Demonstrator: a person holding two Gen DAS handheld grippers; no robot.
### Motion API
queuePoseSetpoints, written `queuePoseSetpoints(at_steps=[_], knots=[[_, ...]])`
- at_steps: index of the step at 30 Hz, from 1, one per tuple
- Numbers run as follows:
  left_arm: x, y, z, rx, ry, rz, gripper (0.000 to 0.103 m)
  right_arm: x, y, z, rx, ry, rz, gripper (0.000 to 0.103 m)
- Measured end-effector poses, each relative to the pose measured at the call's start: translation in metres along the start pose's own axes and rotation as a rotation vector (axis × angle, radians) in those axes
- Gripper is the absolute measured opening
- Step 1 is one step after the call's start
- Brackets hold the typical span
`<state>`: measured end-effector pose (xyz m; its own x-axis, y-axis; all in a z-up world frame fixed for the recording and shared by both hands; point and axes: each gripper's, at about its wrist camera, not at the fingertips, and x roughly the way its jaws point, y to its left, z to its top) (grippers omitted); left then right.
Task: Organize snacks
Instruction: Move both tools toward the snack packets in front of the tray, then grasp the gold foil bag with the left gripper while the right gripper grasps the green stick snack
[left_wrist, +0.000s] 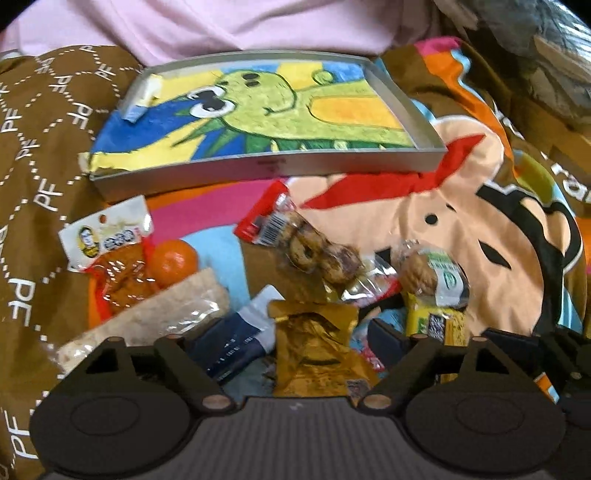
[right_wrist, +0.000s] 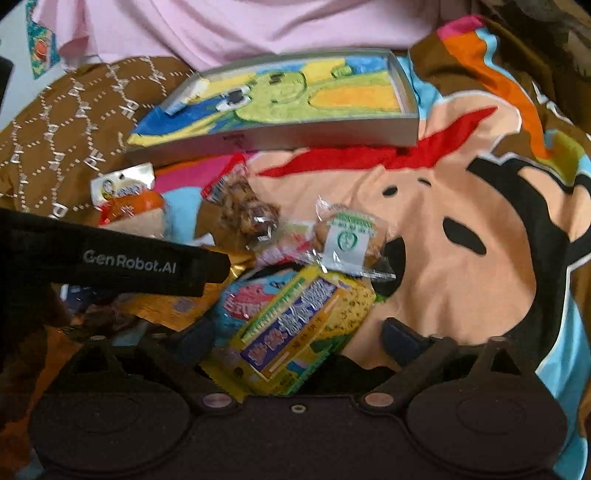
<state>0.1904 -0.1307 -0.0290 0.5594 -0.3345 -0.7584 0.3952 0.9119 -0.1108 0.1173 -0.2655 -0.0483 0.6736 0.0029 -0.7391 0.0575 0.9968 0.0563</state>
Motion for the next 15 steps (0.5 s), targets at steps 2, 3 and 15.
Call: queuePoseSetpoints(at_steps=[2, 3, 15], knots=[[0.003, -0.004, 0.0, 0.004, 0.028, -0.006, 0.08, 0.0, -0.002, -0.001, -0.003, 0.01, -0.014, 0.087], [0.005, -0.005, -0.001, 0.008, 0.042, -0.013, 0.076, -0.001, -0.002, -0.002, -0.006, 0.011, -0.02, 0.083], [0.016, -0.006, -0.001, -0.02, 0.106, -0.013, 0.061, -0.006, -0.006, -0.006, -0.014, 0.01, -0.057, 0.066]])
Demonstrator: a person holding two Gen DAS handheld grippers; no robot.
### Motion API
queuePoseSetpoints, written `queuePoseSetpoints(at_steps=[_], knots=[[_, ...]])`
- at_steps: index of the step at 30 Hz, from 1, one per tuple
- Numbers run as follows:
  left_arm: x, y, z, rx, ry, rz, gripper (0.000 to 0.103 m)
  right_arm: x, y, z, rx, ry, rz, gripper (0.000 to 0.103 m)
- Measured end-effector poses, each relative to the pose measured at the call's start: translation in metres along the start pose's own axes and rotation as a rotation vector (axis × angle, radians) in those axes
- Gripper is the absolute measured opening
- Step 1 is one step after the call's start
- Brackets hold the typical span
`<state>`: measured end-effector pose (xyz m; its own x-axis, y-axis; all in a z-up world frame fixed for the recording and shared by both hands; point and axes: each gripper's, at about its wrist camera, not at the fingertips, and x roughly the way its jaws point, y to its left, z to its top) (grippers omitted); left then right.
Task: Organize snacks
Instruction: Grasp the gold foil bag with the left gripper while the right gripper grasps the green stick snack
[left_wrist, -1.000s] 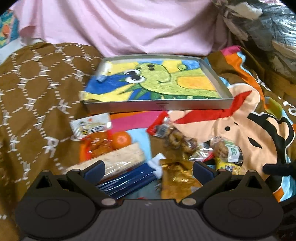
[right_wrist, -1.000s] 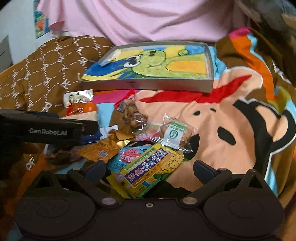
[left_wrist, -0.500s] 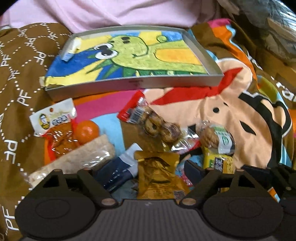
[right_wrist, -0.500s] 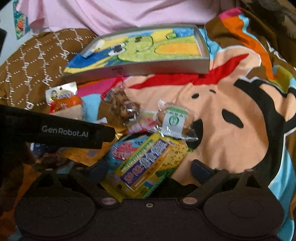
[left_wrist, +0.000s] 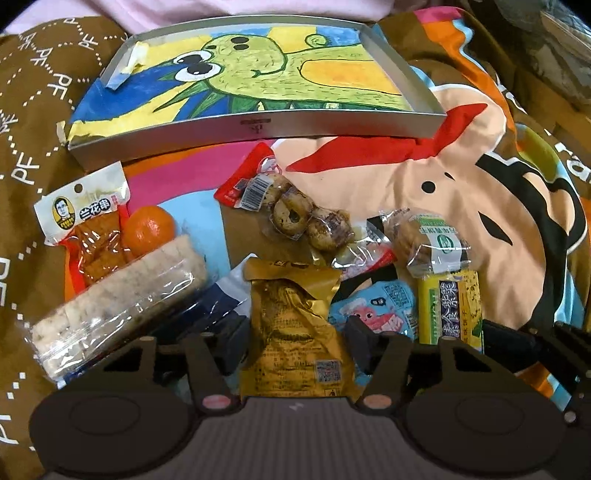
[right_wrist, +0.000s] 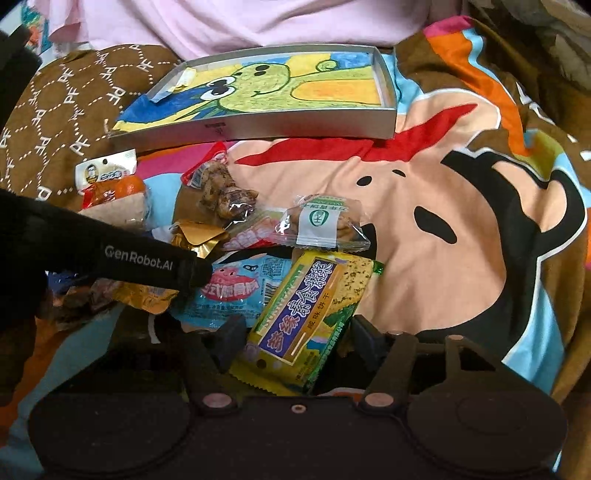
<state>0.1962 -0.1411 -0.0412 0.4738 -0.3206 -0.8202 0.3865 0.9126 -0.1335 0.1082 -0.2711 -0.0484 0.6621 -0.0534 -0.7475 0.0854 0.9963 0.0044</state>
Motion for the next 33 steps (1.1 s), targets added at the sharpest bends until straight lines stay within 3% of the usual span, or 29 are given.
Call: queuePoseSetpoints(at_steps=[5, 9, 17, 23, 33], knots=[[0.006, 0.005, 0.004, -0.035, 0.01, -0.021, 0.062, 0.008, -0.001, 0.004, 0.034, 0.0, 0.004, 0.069], [0.007, 0.01, 0.0, -0.073, 0.003, -0.043, 0.057, 0.007, 0.004, 0.001, -0.003, -0.004, 0.0, 0.059], [-0.003, -0.001, -0.012, -0.043, -0.01, -0.014, 0.049, 0.004, 0.002, 0.001, -0.016, 0.012, 0.028, 0.051], [-0.017, -0.002, -0.023, -0.051, -0.029, 0.011, 0.048, -0.007, 0.014, -0.006, -0.12, -0.005, 0.039, 0.048], [-0.041, -0.004, -0.028, -0.101, -0.139, 0.054, 0.048, -0.021, 0.045, -0.019, -0.373, -0.104, -0.042, 0.043]])
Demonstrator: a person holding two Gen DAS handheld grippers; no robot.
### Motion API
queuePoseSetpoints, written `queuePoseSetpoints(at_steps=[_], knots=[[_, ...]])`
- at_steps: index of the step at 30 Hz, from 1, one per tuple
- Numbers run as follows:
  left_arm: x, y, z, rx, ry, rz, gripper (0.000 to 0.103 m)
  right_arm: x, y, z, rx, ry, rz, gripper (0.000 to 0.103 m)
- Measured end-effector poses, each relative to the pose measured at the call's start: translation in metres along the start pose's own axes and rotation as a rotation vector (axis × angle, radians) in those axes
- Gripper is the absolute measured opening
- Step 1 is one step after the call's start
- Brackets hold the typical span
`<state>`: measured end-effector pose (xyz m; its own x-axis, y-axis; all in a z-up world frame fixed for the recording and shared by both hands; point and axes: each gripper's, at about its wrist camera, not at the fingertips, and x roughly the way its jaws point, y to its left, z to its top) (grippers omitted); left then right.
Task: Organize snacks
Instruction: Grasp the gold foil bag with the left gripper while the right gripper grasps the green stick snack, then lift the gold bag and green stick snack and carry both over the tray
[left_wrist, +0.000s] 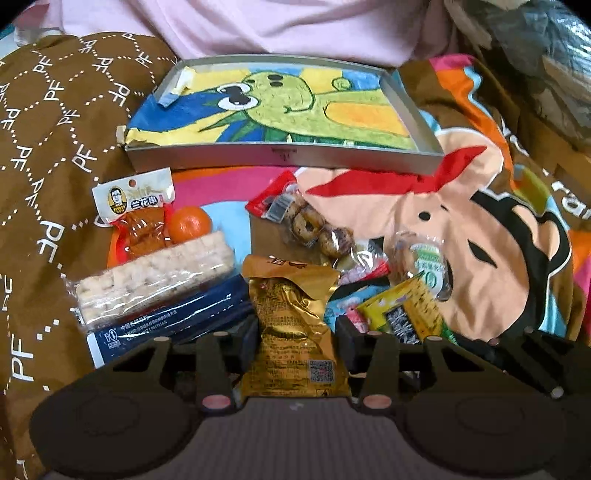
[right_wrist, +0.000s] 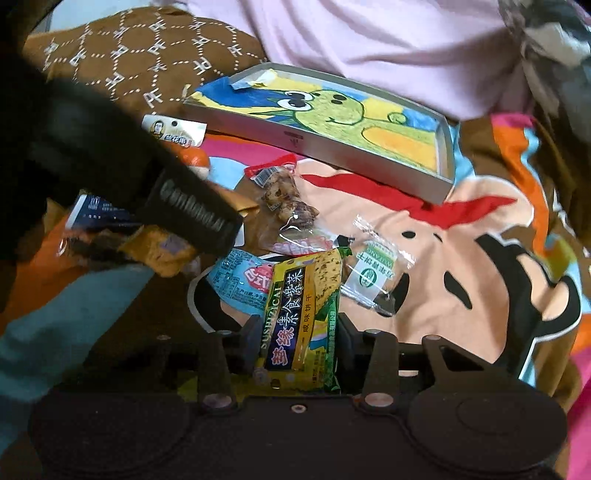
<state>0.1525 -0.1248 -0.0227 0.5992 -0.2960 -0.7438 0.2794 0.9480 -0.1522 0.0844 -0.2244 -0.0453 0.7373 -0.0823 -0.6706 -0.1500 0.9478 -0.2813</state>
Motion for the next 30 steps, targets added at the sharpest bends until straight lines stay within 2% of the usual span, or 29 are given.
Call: queuePoseSetpoints(at_steps=[3, 4, 7, 8, 11, 16, 18, 21, 30], knots=[[-0.005, 0.0, 0.0, -0.013, -0.023, 0.0, 0.048, -0.002, 0.002, 0.001, -0.023, -0.02, -0.025, 0.042], [-0.006, -0.001, 0.001, -0.016, -0.03, 0.002, 0.048, -0.003, 0.002, 0.001, -0.026, -0.033, -0.039, 0.031], [-0.01, -0.001, 0.001, -0.021, -0.055, 0.007, 0.048, -0.007, 0.0, 0.003, -0.037, -0.076, -0.073, 0.022], [-0.011, -0.001, 0.002, -0.022, -0.062, 0.009, 0.048, -0.006, 0.0, 0.004, -0.041, -0.079, -0.081, 0.022], [-0.01, -0.001, 0.004, -0.032, -0.055, 0.007, 0.048, -0.002, -0.003, 0.005, -0.016, -0.063, -0.058, 0.021], [-0.008, -0.001, 0.003, -0.037, -0.055, 0.012, 0.048, -0.002, -0.001, 0.005, -0.004, -0.052, 0.004, 0.011], [-0.008, -0.001, 0.003, -0.035, -0.058, 0.013, 0.048, 0.0, 0.001, 0.004, -0.008, -0.042, 0.025, 0.01], [-0.008, 0.0, 0.004, -0.036, -0.066, 0.013, 0.048, -0.001, 0.001, 0.005, -0.01, -0.056, 0.013, 0.01], [-0.011, 0.003, 0.015, -0.053, -0.116, 0.029, 0.048, -0.01, -0.006, 0.02, -0.076, -0.225, -0.115, 0.01]])
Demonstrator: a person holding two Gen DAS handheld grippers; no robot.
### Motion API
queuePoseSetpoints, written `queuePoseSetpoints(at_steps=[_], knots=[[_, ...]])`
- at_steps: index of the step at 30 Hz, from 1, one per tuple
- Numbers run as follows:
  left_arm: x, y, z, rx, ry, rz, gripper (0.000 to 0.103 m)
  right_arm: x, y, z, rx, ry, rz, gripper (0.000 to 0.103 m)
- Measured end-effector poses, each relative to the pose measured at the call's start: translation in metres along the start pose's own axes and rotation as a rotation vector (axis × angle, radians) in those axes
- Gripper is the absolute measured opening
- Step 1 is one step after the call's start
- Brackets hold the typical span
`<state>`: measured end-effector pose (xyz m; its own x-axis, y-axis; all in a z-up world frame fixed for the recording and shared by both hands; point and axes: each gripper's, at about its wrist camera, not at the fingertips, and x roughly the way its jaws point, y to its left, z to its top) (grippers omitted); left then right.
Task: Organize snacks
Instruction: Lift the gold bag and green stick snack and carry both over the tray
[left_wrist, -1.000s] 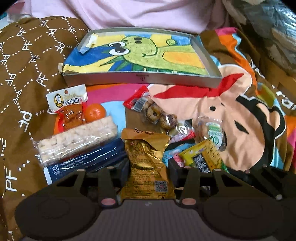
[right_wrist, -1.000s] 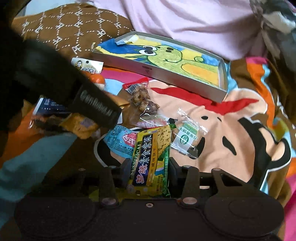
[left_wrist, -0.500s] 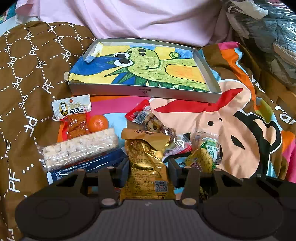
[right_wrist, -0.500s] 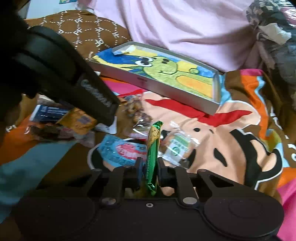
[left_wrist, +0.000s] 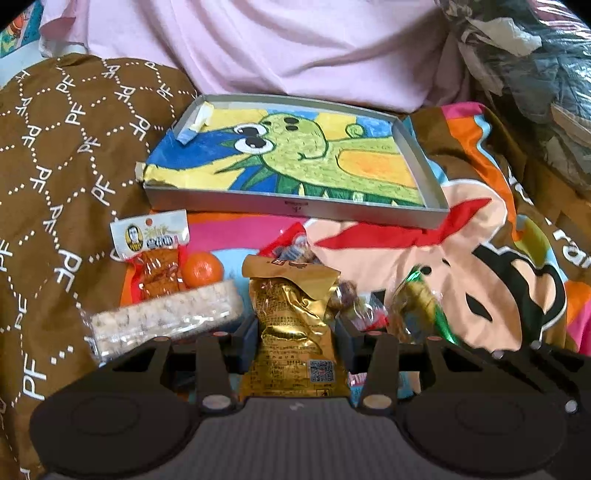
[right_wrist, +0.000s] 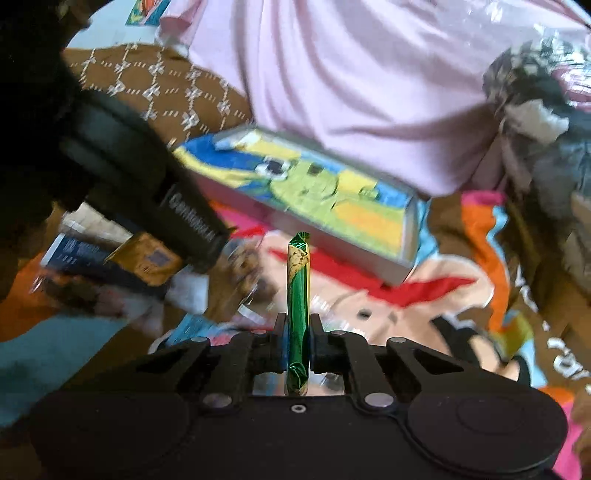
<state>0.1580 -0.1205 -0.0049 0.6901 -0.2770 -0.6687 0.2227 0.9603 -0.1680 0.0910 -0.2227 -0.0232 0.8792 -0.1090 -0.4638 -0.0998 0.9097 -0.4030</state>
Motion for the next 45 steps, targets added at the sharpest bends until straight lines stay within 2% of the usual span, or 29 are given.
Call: queuePoseSetpoints(at_steps=[4, 8, 16, 22, 27, 32, 41, 45], knots=[[0.004, 0.0, 0.013, -0.012, -0.028, 0.02, 0.048, 0.009, -0.016, 0.011, 0.009, -0.101, -0.062, 0.01], [0.012, -0.001, 0.034, -0.037, -0.073, 0.034, 0.048, 0.029, -0.041, 0.023, 0.077, -0.191, -0.118, 0.01], [0.039, -0.006, 0.089, -0.096, -0.189, 0.037, 0.048, 0.075, -0.079, 0.043, 0.205, -0.297, -0.143, 0.01], [0.08, -0.016, 0.119, -0.098, -0.21, 0.049, 0.049, 0.115, -0.1, 0.046, 0.326, -0.274, -0.114, 0.01], [0.112, -0.03, 0.126, -0.082, -0.194, 0.05, 0.049, 0.138, -0.115, 0.042, 0.408, -0.253, -0.076, 0.01], [0.136, -0.042, 0.127, -0.08, -0.17, 0.04, 0.049, 0.146, -0.121, 0.039, 0.438, -0.244, -0.048, 0.01], [0.146, -0.05, 0.128, -0.081, -0.149, 0.04, 0.049, 0.153, -0.131, 0.037, 0.493, -0.264, -0.025, 0.011], [0.147, -0.049, 0.128, -0.075, -0.143, 0.04, 0.049, 0.159, -0.135, 0.035, 0.526, -0.246, -0.008, 0.012]])
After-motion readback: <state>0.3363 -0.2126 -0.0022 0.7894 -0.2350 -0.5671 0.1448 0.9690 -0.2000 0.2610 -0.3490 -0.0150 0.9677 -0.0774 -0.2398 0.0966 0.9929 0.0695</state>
